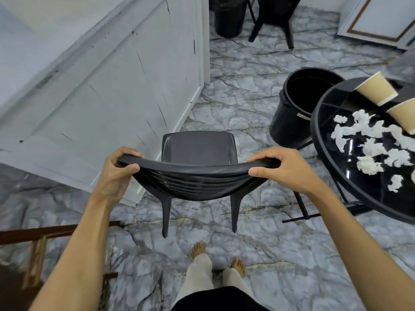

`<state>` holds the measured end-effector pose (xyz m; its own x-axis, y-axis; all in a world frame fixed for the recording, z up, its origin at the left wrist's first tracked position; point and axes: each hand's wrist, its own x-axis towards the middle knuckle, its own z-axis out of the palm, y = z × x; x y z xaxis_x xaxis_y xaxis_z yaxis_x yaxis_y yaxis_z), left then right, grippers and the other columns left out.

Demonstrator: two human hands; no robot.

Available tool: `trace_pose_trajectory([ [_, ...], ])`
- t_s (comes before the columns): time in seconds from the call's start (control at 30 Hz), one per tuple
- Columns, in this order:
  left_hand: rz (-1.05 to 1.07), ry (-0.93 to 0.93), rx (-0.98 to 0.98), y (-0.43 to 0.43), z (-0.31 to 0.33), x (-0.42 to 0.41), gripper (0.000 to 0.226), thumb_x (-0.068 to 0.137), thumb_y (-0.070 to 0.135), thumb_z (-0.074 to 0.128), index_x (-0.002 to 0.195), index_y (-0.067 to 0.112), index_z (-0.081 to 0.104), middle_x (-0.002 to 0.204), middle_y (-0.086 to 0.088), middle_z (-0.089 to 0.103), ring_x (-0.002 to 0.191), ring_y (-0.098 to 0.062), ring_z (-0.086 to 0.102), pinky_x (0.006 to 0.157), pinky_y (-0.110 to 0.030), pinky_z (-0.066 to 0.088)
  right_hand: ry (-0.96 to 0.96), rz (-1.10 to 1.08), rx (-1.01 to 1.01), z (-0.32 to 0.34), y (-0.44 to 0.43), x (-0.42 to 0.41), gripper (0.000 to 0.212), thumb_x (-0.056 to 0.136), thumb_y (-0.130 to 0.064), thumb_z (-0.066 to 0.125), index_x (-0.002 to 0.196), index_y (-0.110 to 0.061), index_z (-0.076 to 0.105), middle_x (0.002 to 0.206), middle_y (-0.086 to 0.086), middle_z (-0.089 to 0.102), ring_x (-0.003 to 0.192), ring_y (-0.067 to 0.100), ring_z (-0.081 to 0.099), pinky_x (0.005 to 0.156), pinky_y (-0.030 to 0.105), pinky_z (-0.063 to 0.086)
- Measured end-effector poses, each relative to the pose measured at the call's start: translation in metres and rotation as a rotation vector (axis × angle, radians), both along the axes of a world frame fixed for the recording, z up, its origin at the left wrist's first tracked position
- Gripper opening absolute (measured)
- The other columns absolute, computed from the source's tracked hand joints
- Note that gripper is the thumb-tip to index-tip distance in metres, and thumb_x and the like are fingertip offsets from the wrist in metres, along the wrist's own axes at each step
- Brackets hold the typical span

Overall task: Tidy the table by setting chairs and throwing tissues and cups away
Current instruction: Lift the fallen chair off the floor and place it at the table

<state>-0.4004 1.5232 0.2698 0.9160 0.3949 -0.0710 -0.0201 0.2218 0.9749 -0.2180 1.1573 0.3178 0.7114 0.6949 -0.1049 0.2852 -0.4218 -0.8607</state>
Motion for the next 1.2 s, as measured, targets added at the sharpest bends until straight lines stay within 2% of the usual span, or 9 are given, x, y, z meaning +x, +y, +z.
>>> trace_pose_trajectory([
  [0.2, -0.022, 0.007, -0.014, 0.026, -0.005, -0.005, 0.045, 0.054, 0.040, 0.093, 0.086, 0.020, 0.070, 0.084, -0.001, 0.068, 0.081, -0.018, 0.062, 0.074, -0.025, 0.051, 0.052, -0.044, -0.038, -0.002, 0.016, 0.013, 0.046, 0.055, -0.068, 0.078, 0.091, -0.040, 0.075, 0.106, -0.023, 0.071, 0.107, -0.009, 0.060, 0.086, 0.012, 0.040],
  [0.4, -0.023, 0.004, -0.004, 0.035, -0.005, -0.006, 0.046, 0.055, 0.043, 0.092, 0.086, 0.020, 0.069, 0.087, 0.000, 0.067, 0.085, -0.017, 0.059, 0.078, -0.024, 0.049, 0.157, -0.146, 0.128, -0.022, 0.009, 0.023, 0.037, 0.060, -0.034, 0.087, 0.092, -0.020, 0.077, 0.117, -0.006, 0.071, 0.115, 0.004, 0.062, 0.100, 0.031, 0.047],
  [0.47, -0.019, -0.001, 0.003, 0.036, -0.006, -0.007, 0.045, 0.055, 0.043, 0.092, 0.086, 0.019, 0.069, 0.088, -0.001, 0.065, 0.086, -0.018, 0.058, 0.078, -0.024, 0.047, 0.196, -0.148, 0.174, -0.029, 0.011, 0.025, 0.035, 0.060, -0.026, 0.090, 0.091, -0.019, 0.077, 0.119, -0.002, 0.070, 0.116, 0.007, 0.062, 0.096, 0.029, 0.050],
  [0.6, -0.034, -0.011, -0.021, 0.038, -0.007, -0.008, 0.044, 0.056, 0.040, 0.092, 0.085, 0.018, 0.068, 0.088, -0.001, 0.066, 0.086, -0.017, 0.058, 0.077, -0.024, 0.047, 0.282, -0.171, 0.277, -0.039, 0.013, 0.029, 0.033, 0.058, -0.034, 0.085, 0.089, -0.026, 0.079, 0.117, -0.003, 0.072, 0.113, 0.011, 0.065, 0.083, 0.022, 0.053],
  [0.73, -0.010, -0.008, -0.008, 0.039, -0.007, -0.008, 0.023, 0.062, 0.014, 0.076, 0.082, 0.022, 0.070, 0.083, 0.003, 0.066, 0.081, -0.014, 0.059, 0.075, -0.022, 0.047, 0.314, -0.205, 0.343, -0.047, 0.021, 0.032, 0.027, 0.057, -0.034, 0.086, 0.081, -0.024, 0.079, 0.083, -0.006, 0.071, 0.080, 0.012, 0.064, 0.072, 0.025, 0.050],
  [0.83, 0.048, 0.003, -0.009, 0.043, -0.008, -0.010, 0.027, 0.064, -0.001, 0.064, 0.080, 0.021, 0.068, 0.079, 0.004, 0.065, 0.078, -0.012, 0.058, 0.073, -0.021, 0.046, 0.327, -0.207, 0.420, -0.050, 0.035, 0.031, 0.025, 0.056, -0.029, 0.086, 0.079, -0.020, 0.078, 0.075, -0.007, 0.069, 0.072, 0.008, 0.062, 0.065, 0.020, 0.049],
  [0.9, 0.056, -0.023, -0.052, 0.046, -0.008, -0.013, 0.025, 0.058, 0.011, 0.081, 0.077, 0.020, 0.067, 0.079, 0.002, 0.062, 0.077, -0.012, 0.057, 0.072, -0.021, 0.045, 0.319, -0.207, 0.441, -0.049, 0.045, 0.030, 0.025, 0.057, -0.024, 0.086, 0.079, -0.018, 0.077, 0.074, -0.006, 0.069, 0.071, 0.008, 0.063, 0.064, 0.019, 0.049],
  [1.0, 0.077, -0.017, -0.070, 0.054, -0.009, -0.014, 0.045, 0.044, 0.036, 0.095, 0.074, 0.020, 0.067, 0.083, -0.002, 0.057, 0.078, -0.014, 0.056, 0.074, -0.023, 0.045, 0.313, -0.207, 0.467, -0.048, 0.054, 0.029, 0.025, 0.060, -0.014, 0.085, 0.082, -0.010, 0.074, 0.074, -0.007, 0.070, 0.071, 0.007, 0.063, 0.064, 0.018, 0.049],
  [1.2, 0.045, -0.026, -0.086, 0.066, -0.008, -0.005, 0.046, 0.046, 0.037, 0.094, 0.077, 0.019, 0.065, 0.086, -0.002, 0.057, 0.082, -0.012, 0.060, 0.077, -0.021, 0.048, 0.316, -0.226, 0.526, -0.044, 0.055, 0.025, 0.025, 0.062, -0.013, 0.084, 0.085, -0.008, 0.073, 0.079, -0.006, 0.071, 0.075, 0.008, 0.064, 0.066, 0.018, 0.050],
])
